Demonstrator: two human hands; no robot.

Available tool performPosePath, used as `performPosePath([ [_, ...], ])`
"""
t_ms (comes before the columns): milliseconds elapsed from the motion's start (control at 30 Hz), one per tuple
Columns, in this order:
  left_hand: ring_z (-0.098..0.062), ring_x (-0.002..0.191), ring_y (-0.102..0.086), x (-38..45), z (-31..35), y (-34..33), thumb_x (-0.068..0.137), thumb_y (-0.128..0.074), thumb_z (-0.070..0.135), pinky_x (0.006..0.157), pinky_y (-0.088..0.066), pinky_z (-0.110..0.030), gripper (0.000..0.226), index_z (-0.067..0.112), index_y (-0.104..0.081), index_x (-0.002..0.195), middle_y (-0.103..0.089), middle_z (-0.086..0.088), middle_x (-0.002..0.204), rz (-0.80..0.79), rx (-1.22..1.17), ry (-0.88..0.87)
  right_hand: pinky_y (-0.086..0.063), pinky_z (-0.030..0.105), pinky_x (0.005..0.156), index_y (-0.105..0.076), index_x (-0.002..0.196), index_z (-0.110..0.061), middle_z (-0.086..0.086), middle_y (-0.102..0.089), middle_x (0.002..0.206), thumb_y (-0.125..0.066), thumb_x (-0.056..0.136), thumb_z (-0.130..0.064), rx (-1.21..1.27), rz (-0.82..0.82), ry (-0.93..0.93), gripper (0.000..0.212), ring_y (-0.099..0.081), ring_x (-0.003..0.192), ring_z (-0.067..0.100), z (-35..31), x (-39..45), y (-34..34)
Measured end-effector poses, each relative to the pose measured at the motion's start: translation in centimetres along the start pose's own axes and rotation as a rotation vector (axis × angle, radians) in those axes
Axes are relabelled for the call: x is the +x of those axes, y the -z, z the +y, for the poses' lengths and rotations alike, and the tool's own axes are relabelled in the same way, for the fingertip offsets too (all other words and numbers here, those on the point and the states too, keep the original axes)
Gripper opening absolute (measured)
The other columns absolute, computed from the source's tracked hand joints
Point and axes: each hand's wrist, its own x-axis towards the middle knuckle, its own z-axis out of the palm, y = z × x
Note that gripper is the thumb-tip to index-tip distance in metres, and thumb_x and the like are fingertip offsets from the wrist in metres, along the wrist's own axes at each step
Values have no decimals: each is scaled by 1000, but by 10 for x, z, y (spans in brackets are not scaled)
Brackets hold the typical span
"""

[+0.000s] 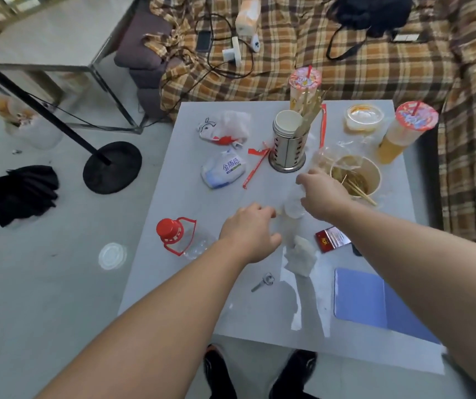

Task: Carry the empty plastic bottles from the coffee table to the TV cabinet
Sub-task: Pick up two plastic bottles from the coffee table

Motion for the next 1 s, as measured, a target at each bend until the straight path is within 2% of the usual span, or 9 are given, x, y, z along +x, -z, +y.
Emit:
performPosePath([
  [100,-26,118,-48,-7,-7,-5,86,-55,40,88,-42,-37,46,26,-49,129,-51,-2,130,12,-2,21,-54,46,78,-60,110,-12,12,-56,109,-53,84,0,-19,31,22,29,-58,93,35,0,-5,-6],
  [267,-27,119,-47,-28,-13,-4,86,-55,40,90,-43,-39,47,26,-49,130,-51,-2,131,29,-9,61,-54,45,78,-61,113,-11,12,-57,110,-56,84,-6,-32,31,54,30,-60,94,35,1,-25,-4],
  [367,-27,118,-48,-44,-15,1,86,-55,40,91,-44,-40,46,25,-49,130,-51,-3,130,45,-11,67,-50,38,72,-62,114,-13,10,-58,112,-62,81,-12,1,37,46,33,-59,94,33,-4,-41,7],
  [433,-27,118,-48,-56,-16,5,86,-55,39,92,-44,-40,46,25,-50,129,-52,-3,130,60,-12,63,-45,35,69,-63,110,-14,10,-58,109,-64,78,-15,9,35,48,32,-58,92,32,-10,-54,15],
  [700,-26,116,-52,-104,-27,15,85,-54,38,87,-45,-38,48,26,-49,131,-57,-1,129,89,-19,51,-45,33,63,-64,102,-17,4,-55,94,-67,74,-25,-46,50,58,29,-55,81,27,-37,-119,38],
  [800,-25,115,-52,-124,-37,12,85,-53,37,83,-44,-37,47,27,-49,131,-56,1,129,103,-77,110,-51,32,57,-65,99,-17,6,-61,92,-68,75,-29,-112,9,81,27,-59,74,24,-49,-130,46],
  [867,-26,116,-51,-136,-45,5,86,-52,37,82,-43,-37,44,27,-50,128,-55,1,130,118,-91,167,-47,29,49,-65,97,-16,6,-61,88,-68,76,-30,-128,-33,106,26,-59,68,21,-57,-133,45],
  [1000,-30,117,-48,-154,-60,-11,84,-53,36,87,-44,-40,45,27,-50,128,-52,-2,129,104,-120,318,-46,29,53,-63,99,-14,5,-56,91,-67,77,-25,-128,-111,218,25,-55,69,20,-74,-130,34],
])
